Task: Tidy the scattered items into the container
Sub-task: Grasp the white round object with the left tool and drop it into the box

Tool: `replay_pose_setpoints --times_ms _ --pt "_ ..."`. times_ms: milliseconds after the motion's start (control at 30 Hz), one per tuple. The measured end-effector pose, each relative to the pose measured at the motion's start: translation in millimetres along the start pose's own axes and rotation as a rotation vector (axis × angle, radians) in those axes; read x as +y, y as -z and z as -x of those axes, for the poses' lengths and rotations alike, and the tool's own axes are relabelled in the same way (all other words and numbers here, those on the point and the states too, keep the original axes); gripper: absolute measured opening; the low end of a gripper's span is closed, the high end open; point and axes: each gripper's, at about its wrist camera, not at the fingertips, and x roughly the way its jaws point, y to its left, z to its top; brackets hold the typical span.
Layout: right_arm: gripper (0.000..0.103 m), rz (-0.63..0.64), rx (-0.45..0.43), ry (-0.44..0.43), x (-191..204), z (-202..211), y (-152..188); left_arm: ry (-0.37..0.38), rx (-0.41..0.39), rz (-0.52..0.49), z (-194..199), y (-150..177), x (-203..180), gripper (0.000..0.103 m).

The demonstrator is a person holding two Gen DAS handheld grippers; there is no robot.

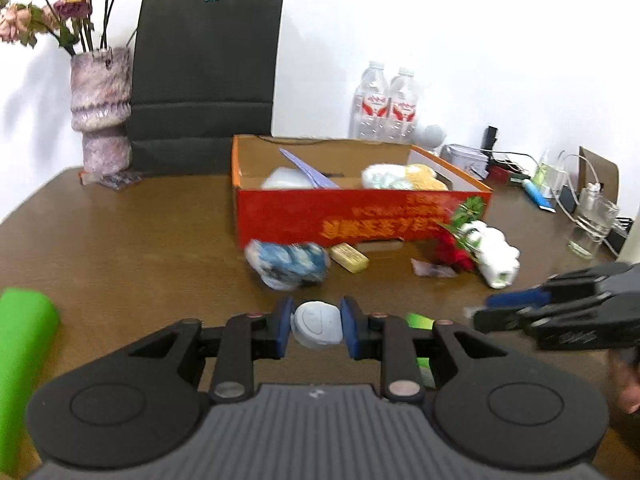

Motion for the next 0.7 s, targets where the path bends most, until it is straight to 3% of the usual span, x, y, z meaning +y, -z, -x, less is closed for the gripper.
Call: replay_pose_setpoints --times_ms 200,233,267,400,467,700 --pt "0.032 0.018 0.012 0.064 16 -8 5 0.005 0.008 0.022 7 9 -14 0.027" --pt "0.031 0.023 0.008 0.08 19 -9 7 0.005 0.012 0.027 8 10 -15 0.027" --pt "0.021 0.034 0.006 0.102 22 -9 9 0.002 0.013 0.03 9 12 -18 0.027" --pt "0.016 0.0 -0.013 0.114 19 -1 13 0.029 0.025 0.021 16 19 -28 0.027" --pt "0.005 -0.028 -0.051 0.125 13 12 10 0.031 0.027 0.006 20 21 -35 0.027" --pt "0.005 -0.092 -0.227 0.105 -2 94 1 0.077 -0.05 -0.012 56 5 -54 0.027"
